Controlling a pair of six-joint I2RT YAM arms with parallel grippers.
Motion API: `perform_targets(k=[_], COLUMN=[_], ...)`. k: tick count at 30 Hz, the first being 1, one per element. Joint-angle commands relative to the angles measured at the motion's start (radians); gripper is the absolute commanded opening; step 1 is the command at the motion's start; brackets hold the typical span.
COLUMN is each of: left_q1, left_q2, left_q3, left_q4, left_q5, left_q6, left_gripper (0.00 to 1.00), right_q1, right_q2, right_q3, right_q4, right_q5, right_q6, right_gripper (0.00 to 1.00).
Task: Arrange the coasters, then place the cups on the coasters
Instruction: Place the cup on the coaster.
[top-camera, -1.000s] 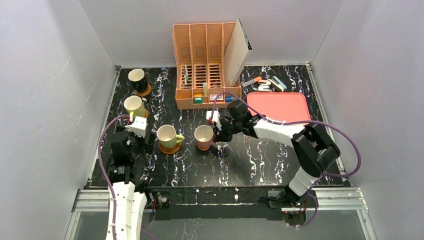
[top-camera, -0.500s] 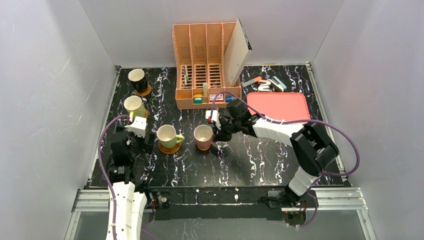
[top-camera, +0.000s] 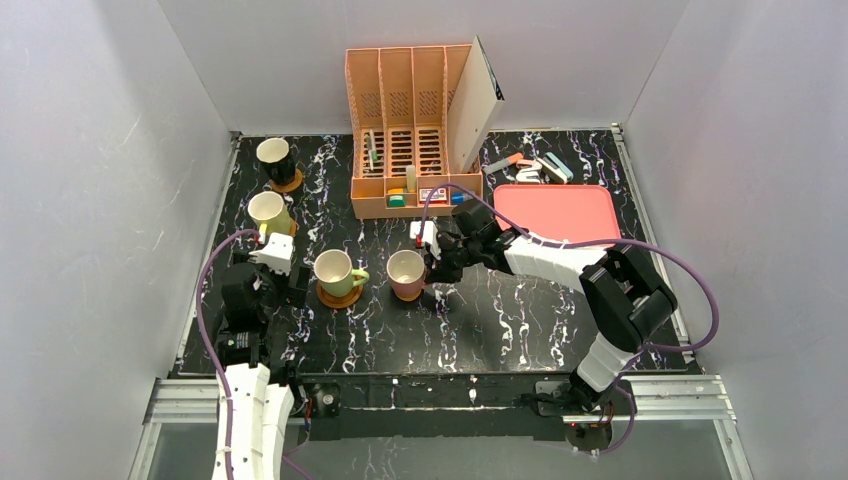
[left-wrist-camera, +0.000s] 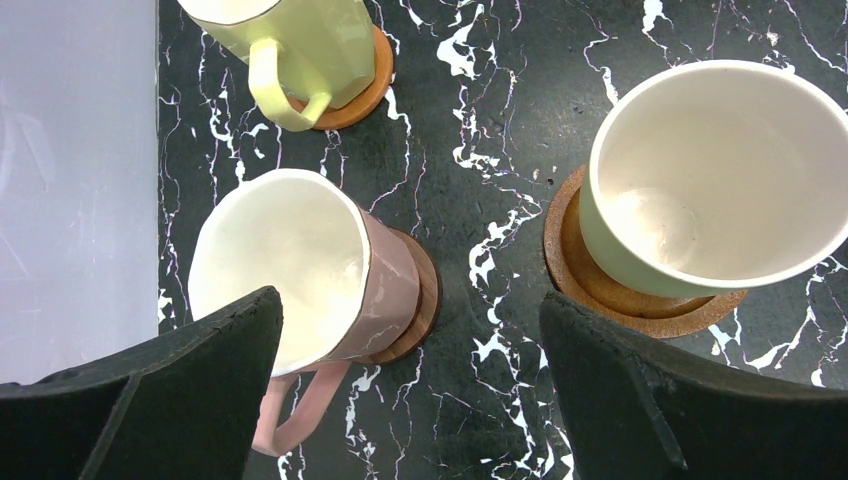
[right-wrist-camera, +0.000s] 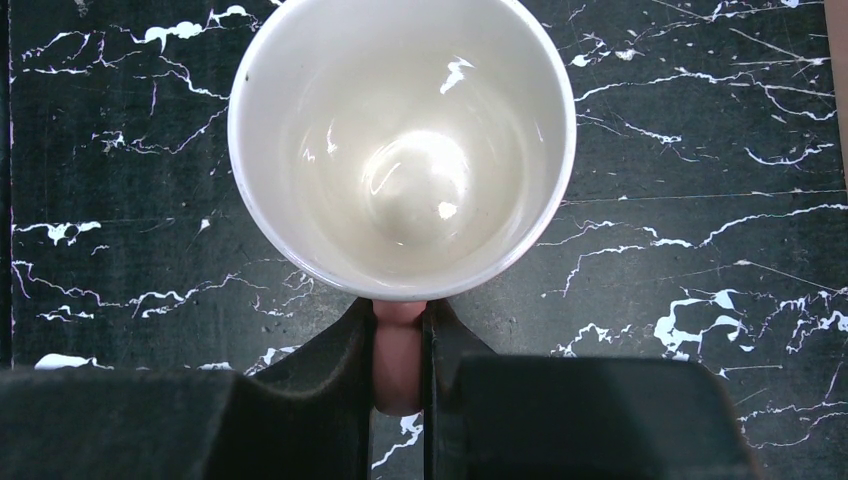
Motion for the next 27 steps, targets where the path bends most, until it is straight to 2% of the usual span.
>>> perform_targets(k=[1, 8, 18, 21, 22, 23, 27], left_q1=[0.006, 0.006, 0.006, 0.006, 0.005, 0.006, 0.006], left_q2=[-0.003, -0.003, -0.004, -0.004, -0.003, -0.003, -0.004], left_q3=[0.02, 0.02, 0.02, 0.02, 0.02, 0.02, 0.02], left_q4=[-0.003, -0.003, -0.004, -0.003, -0.002, -0.002, -0.003], left_q5=[0.012, 0.01, 0.011, 0.01, 0.01, 0.01, 0.01], left_q6=[-0.003, -0.003, -0.002, -0.002, -0.001, -0.002, -0.001], left_gripper=[0.98, 0.98, 0.98, 0.98, 0.98, 0.98, 0.98], right_q1=[0.01, 0.009, 0.009, 0.009, 0.009, 0.009, 0.008], right_q2=[-0.012, -0.013, -0.035, -0.042, -0.045, -0.05, -0.076], right_q3=[0.029, 0.032, 0.036, 0.035, 0.033, 0.033, 0.043], right_q4=[-0.02, -0.034, -0.061, -0.061, -0.059, -0.057, -0.06], right_q5=[-0.016, -0.014, -0.017, -0.014, -0.01, -0.005, 0.03], right_q6=[-0.019, -0.023, -0.038, -0.038, -0.036, -0.034, -0.011], right_gripper=[0.08, 0.23, 0.59, 0.76, 0.9, 0.97, 0.98])
